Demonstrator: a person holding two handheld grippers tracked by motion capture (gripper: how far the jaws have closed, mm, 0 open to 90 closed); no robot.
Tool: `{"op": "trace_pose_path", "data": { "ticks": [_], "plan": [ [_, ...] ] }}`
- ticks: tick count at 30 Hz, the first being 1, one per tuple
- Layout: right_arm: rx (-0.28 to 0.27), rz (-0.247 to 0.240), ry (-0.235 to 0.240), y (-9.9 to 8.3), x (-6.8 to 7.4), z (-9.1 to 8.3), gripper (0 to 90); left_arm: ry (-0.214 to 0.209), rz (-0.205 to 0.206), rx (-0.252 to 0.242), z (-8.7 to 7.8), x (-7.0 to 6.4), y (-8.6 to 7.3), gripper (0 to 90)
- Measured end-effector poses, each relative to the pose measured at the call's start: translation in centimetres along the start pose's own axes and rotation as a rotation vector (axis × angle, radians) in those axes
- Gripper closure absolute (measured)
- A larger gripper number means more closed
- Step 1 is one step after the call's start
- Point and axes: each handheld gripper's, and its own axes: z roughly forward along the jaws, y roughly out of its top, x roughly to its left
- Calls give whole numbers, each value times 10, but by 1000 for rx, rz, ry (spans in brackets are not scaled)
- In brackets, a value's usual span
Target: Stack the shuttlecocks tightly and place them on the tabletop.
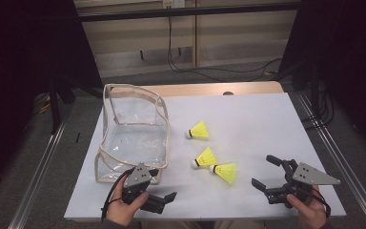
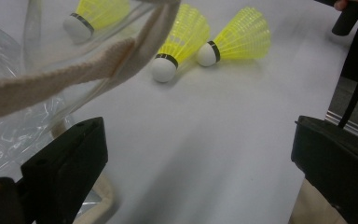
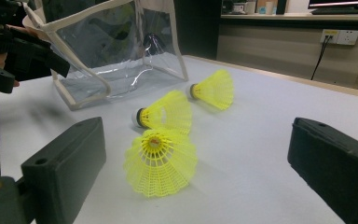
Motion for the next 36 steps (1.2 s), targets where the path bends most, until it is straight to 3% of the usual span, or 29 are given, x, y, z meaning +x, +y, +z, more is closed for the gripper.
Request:
{"op": "trace_pose_path", "data": {
  "ticks": [22, 36],
  "plan": [
    [1, -5, 5, 0, 0, 1, 37, -5, -17, -5, -15, 10, -4, 54],
    [4, -2, 5, 0, 1, 2, 37, -30, -28, -3, -22, 14, -8, 67]
  ]
}}
